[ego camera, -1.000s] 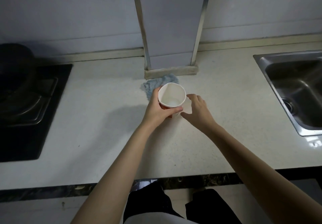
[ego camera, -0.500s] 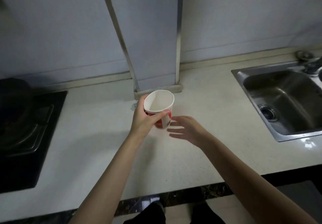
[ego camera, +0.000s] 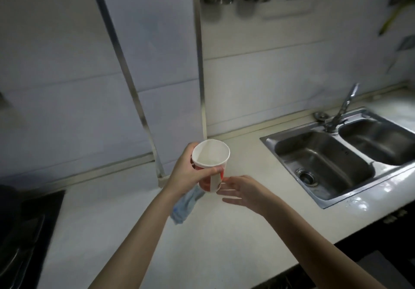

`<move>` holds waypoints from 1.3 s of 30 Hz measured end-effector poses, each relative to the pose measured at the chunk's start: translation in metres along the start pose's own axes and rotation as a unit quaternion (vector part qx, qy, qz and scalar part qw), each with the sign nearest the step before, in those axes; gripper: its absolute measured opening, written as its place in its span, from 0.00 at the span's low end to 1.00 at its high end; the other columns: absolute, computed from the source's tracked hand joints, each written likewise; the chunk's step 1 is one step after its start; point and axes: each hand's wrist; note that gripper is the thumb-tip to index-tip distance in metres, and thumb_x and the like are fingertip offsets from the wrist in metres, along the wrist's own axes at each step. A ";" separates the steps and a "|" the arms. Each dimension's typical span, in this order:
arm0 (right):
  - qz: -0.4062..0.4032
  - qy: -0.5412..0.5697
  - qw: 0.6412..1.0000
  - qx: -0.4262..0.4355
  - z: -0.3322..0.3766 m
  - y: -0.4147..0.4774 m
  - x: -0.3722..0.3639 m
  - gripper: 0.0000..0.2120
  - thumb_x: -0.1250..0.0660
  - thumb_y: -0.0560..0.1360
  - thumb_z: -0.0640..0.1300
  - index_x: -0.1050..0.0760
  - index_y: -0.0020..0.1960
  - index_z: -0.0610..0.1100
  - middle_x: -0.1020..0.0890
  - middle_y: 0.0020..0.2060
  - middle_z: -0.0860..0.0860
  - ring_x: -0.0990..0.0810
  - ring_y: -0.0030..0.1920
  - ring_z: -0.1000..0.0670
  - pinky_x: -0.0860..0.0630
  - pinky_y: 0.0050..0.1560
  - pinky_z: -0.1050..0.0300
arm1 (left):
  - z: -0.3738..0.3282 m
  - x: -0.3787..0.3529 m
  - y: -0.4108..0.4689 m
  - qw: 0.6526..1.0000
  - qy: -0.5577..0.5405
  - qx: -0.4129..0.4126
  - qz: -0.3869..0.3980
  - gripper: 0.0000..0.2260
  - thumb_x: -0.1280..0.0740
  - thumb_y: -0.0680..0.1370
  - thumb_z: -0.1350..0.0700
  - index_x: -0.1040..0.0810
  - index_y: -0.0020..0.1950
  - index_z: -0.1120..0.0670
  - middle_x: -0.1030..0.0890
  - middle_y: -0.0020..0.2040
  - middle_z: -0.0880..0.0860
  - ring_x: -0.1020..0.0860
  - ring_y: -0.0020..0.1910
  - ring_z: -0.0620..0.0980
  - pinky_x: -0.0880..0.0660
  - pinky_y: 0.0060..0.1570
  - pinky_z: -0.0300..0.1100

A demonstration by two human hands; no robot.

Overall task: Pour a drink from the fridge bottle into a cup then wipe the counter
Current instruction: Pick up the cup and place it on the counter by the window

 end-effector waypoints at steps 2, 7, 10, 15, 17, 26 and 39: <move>-0.018 0.037 0.999 0.002 -0.003 -0.011 0.002 0.14 0.34 0.76 0.40 0.24 0.59 0.33 0.18 0.54 0.40 0.19 0.56 0.42 0.23 0.59 0.47 | -0.007 -0.001 0.007 0.999 -0.005 -0.004 0.041 0.29 0.19 0.66 0.58 0.27 0.62 0.46 0.21 0.57 0.43 0.22 0.55 0.38 0.23 0.50 0.33; -0.071 0.157 0.985 -0.010 -0.007 -0.039 0.011 0.13 0.35 0.74 0.41 0.23 0.56 0.35 0.20 0.56 0.38 0.20 0.57 0.41 0.23 0.57 0.48 | -0.026 -0.019 0.025 0.989 0.037 -0.045 0.138 0.36 0.17 0.59 0.45 0.28 0.63 0.42 0.20 0.58 0.42 0.22 0.57 0.41 0.22 0.57 0.45; -0.116 0.183 0.976 0.011 -0.002 -0.056 0.026 0.09 0.35 0.73 0.41 0.21 0.50 0.37 0.19 0.51 0.39 0.19 0.53 0.42 0.23 0.58 0.49 | -0.037 -0.034 0.035 0.977 0.081 -0.079 0.182 0.39 0.20 0.57 0.37 0.29 0.65 0.40 0.22 0.60 0.42 0.23 0.60 0.45 0.22 0.59 0.50; -0.176 0.195 0.964 0.038 0.012 -0.092 0.061 0.11 0.34 0.73 0.41 0.22 0.53 0.36 0.19 0.51 0.40 0.19 0.52 0.43 0.22 0.58 0.49 | -0.066 -0.073 0.052 0.961 0.104 -0.100 0.237 0.38 0.20 0.57 0.36 0.28 0.63 0.40 0.22 0.57 0.39 0.23 0.57 0.42 0.21 0.57 0.52; -0.198 0.205 0.957 0.047 0.016 -0.109 0.080 0.12 0.34 0.74 0.41 0.23 0.54 0.36 0.19 0.51 0.40 0.18 0.52 0.43 0.22 0.57 0.50 | -0.081 -0.097 0.056 0.953 0.103 -0.108 0.265 0.37 0.19 0.58 0.38 0.28 0.63 0.41 0.21 0.57 0.39 0.22 0.56 0.41 0.20 0.56 0.51; -0.277 0.248 0.926 0.068 0.018 -0.197 0.195 0.10 0.35 0.73 0.41 0.22 0.51 0.37 0.18 0.48 0.42 0.19 0.49 0.44 0.24 0.57 0.50 | -0.141 -0.246 0.052 0.931 0.154 -0.162 0.288 0.37 0.19 0.56 0.36 0.28 0.62 0.42 0.24 0.56 0.42 0.29 0.63 0.47 0.24 0.60 0.52; -0.365 0.267 0.884 0.115 0.007 -0.357 0.373 0.13 0.35 0.76 0.43 0.22 0.56 0.36 0.16 0.51 0.41 0.18 0.54 0.43 0.21 0.53 0.50 | -0.228 -0.471 0.005 0.902 0.110 -0.234 0.347 0.33 0.18 0.60 0.40 0.25 0.59 0.47 0.21 0.55 0.43 0.22 0.53 0.42 0.21 0.51 0.45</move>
Point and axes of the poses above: each hand's wrist, its own y-axis towards the middle knuckle, its own x-axis out of the back of the hand, z = x × y
